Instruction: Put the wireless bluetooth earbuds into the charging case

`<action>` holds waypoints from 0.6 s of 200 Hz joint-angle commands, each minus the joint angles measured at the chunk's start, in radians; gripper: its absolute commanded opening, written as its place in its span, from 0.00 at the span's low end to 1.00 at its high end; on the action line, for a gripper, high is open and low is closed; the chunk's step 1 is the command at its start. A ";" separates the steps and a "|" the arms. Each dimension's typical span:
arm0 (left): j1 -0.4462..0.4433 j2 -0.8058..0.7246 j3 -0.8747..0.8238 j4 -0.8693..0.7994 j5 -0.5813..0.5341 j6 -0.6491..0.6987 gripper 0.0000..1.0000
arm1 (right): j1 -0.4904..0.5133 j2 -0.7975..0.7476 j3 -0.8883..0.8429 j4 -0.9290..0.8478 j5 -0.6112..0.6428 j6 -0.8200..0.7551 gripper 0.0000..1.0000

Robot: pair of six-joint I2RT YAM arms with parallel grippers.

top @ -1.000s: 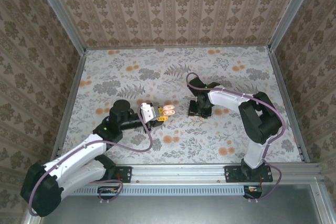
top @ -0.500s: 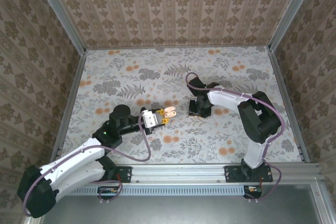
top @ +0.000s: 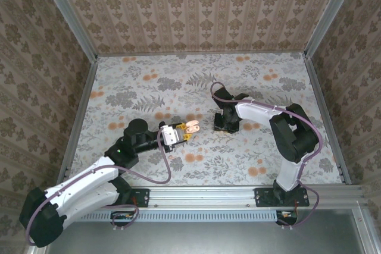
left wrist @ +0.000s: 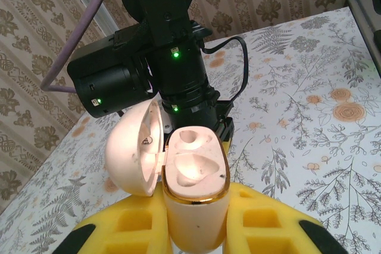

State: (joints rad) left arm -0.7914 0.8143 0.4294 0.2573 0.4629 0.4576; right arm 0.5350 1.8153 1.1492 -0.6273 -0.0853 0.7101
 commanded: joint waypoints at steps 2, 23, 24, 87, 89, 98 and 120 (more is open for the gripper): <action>-0.004 0.000 0.009 -0.017 0.008 0.021 0.00 | 0.006 0.007 -0.002 -0.002 0.020 -0.009 0.35; -0.004 0.000 0.009 -0.023 0.008 0.021 0.00 | 0.006 0.015 0.001 -0.007 0.019 -0.009 0.35; -0.005 0.000 0.009 -0.023 0.008 0.021 0.00 | 0.006 0.015 0.001 -0.008 0.018 -0.009 0.35; -0.005 -0.004 0.008 -0.027 0.008 0.017 0.00 | 0.006 0.049 0.009 -0.006 -0.003 -0.008 0.34; -0.005 -0.004 0.008 -0.026 0.008 0.017 0.00 | 0.006 0.051 0.009 -0.006 -0.003 -0.007 0.34; -0.006 -0.003 0.008 -0.027 0.005 0.018 0.00 | 0.006 0.054 0.010 -0.007 -0.006 -0.008 0.34; -0.005 -0.004 0.011 -0.029 0.000 0.018 0.00 | 0.007 0.056 0.011 -0.006 -0.007 -0.009 0.30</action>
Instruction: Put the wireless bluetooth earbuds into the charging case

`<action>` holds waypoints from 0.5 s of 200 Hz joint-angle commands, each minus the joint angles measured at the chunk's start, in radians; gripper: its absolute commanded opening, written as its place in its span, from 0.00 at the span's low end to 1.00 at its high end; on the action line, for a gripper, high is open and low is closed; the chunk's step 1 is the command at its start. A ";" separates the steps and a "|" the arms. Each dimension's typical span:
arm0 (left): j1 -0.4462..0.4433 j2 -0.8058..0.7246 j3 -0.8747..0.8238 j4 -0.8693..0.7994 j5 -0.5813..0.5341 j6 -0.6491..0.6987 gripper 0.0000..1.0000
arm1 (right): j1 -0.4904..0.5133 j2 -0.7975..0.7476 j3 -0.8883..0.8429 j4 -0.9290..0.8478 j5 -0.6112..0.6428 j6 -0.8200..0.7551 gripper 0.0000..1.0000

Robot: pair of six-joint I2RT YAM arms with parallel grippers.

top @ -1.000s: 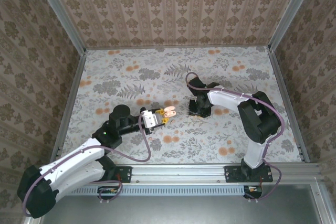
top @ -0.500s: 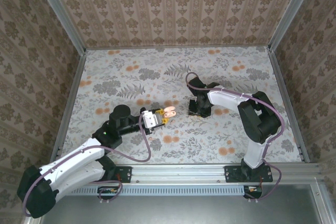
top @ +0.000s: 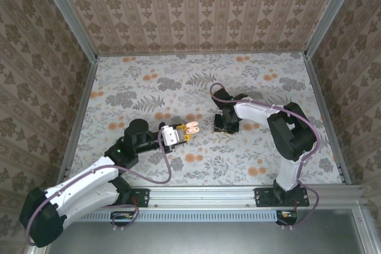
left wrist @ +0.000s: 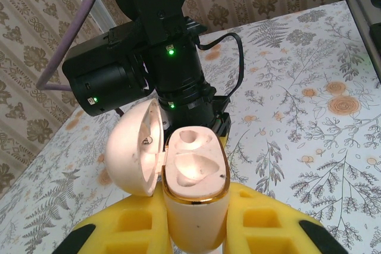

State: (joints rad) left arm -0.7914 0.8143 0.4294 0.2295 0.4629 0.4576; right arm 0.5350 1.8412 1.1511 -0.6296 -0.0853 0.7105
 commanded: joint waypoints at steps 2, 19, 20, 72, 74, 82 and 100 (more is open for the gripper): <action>-0.006 -0.003 0.011 -0.001 0.000 0.018 0.00 | 0.007 0.030 0.009 -0.003 -0.007 -0.009 0.30; -0.006 -0.002 0.012 -0.002 0.000 0.017 0.00 | 0.006 0.023 0.009 -0.003 -0.003 -0.011 0.26; -0.006 -0.002 0.012 -0.002 0.000 0.017 0.00 | 0.006 0.022 0.009 -0.002 -0.003 -0.011 0.26; -0.006 0.002 0.020 -0.005 -0.031 0.006 0.00 | 0.006 -0.042 -0.005 -0.004 0.020 -0.006 0.22; -0.006 0.003 0.020 -0.005 -0.033 0.005 0.00 | 0.006 -0.046 -0.005 -0.004 0.022 -0.005 0.22; -0.005 0.003 0.020 -0.005 -0.038 0.003 0.00 | 0.006 -0.063 -0.009 -0.003 0.027 -0.004 0.22; -0.007 0.007 0.022 -0.002 -0.055 -0.010 0.00 | 0.007 -0.097 -0.017 0.000 0.039 0.001 0.22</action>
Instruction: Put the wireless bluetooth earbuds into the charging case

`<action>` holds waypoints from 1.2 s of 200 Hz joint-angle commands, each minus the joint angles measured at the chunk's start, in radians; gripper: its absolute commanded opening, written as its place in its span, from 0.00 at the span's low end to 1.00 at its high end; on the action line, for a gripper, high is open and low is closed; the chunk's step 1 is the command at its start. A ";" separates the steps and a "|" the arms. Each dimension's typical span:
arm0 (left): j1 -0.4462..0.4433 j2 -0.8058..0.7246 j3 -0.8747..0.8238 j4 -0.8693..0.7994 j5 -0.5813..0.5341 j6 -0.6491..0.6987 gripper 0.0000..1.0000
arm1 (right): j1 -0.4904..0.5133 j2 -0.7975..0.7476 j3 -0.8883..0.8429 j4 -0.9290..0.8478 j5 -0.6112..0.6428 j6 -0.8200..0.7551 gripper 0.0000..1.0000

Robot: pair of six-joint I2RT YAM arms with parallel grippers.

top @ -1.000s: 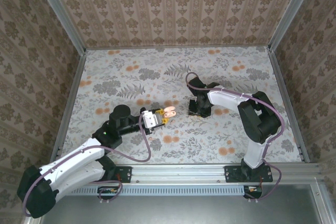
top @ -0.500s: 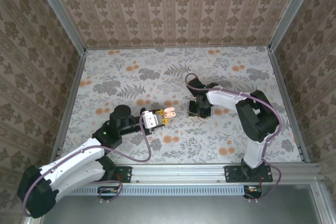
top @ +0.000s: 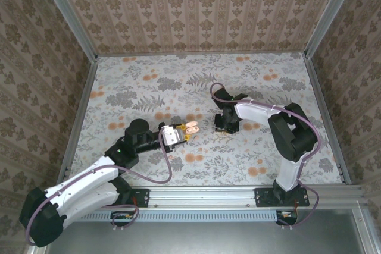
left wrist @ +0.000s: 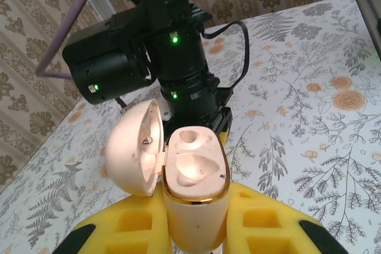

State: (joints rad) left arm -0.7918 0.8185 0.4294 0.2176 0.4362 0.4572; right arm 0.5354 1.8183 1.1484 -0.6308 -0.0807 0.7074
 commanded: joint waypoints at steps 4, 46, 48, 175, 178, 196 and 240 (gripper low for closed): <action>-0.007 0.002 0.023 0.009 -0.031 -0.011 0.00 | 0.006 -0.082 -0.016 0.001 0.036 0.004 0.22; -0.007 0.004 0.014 0.032 -0.049 -0.040 0.00 | 0.006 -0.156 -0.043 0.027 0.047 0.017 0.21; -0.007 0.004 0.013 0.034 -0.051 -0.042 0.00 | 0.006 -0.160 -0.046 0.029 0.047 0.018 0.21; -0.040 0.208 0.036 0.416 -0.197 -0.293 0.00 | 0.140 -0.765 -0.202 0.402 0.256 0.099 0.18; -0.044 0.214 0.038 0.424 -0.203 -0.295 0.00 | 0.144 -0.768 -0.204 0.413 0.258 0.101 0.18; -0.068 0.248 0.050 0.470 -0.231 -0.300 0.00 | 0.176 -0.777 -0.208 0.470 0.257 0.114 0.18; -0.114 0.316 0.073 0.557 -0.295 -0.309 0.00 | 0.241 -0.769 -0.227 0.600 0.254 0.157 0.17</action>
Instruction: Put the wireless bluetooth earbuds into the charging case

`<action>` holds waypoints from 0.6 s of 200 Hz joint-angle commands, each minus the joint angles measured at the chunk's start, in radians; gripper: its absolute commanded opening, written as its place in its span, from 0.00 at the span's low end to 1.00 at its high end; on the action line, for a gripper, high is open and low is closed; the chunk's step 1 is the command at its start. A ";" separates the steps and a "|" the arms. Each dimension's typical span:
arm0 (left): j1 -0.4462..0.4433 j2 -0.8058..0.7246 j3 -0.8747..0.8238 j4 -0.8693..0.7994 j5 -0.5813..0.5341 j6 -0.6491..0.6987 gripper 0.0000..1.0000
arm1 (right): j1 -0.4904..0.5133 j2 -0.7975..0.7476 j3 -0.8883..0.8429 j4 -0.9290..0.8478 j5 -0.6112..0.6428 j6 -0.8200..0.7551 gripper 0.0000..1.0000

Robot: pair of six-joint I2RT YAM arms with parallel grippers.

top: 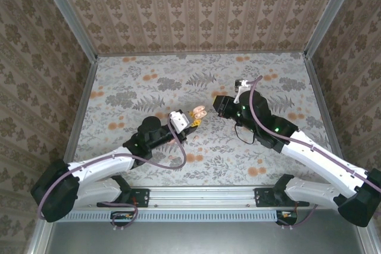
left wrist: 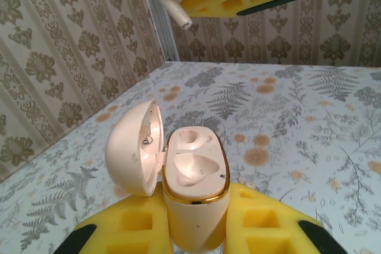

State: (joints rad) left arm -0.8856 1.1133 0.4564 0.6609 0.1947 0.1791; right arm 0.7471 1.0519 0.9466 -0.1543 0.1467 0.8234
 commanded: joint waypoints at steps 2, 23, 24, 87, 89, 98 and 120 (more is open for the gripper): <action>-0.022 0.024 0.046 0.117 -0.056 -0.032 0.00 | 0.031 -0.003 -0.026 0.127 0.027 0.042 0.17; -0.031 0.041 0.054 0.147 -0.081 -0.049 0.00 | 0.046 0.002 -0.045 0.162 0.027 0.068 0.17; -0.032 0.041 0.054 0.149 -0.082 -0.051 0.00 | 0.046 0.002 -0.045 0.163 0.028 0.070 0.17; -0.040 0.057 0.083 0.154 -0.129 -0.135 0.00 | 0.069 0.010 -0.089 0.247 0.006 0.111 0.17; -0.041 0.057 0.085 0.155 -0.130 -0.137 0.00 | 0.069 0.010 -0.089 0.250 0.004 0.110 0.17; -0.041 0.057 0.088 0.154 -0.130 -0.142 0.00 | 0.073 0.013 -0.090 0.259 0.000 0.106 0.17; -0.041 0.057 0.095 0.151 -0.129 -0.156 0.00 | 0.083 0.019 -0.097 0.278 0.000 0.086 0.17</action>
State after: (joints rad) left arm -0.9169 1.1679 0.5049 0.7650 0.0807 0.0681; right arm 0.8158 1.0611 0.8673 0.0582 0.1497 0.9180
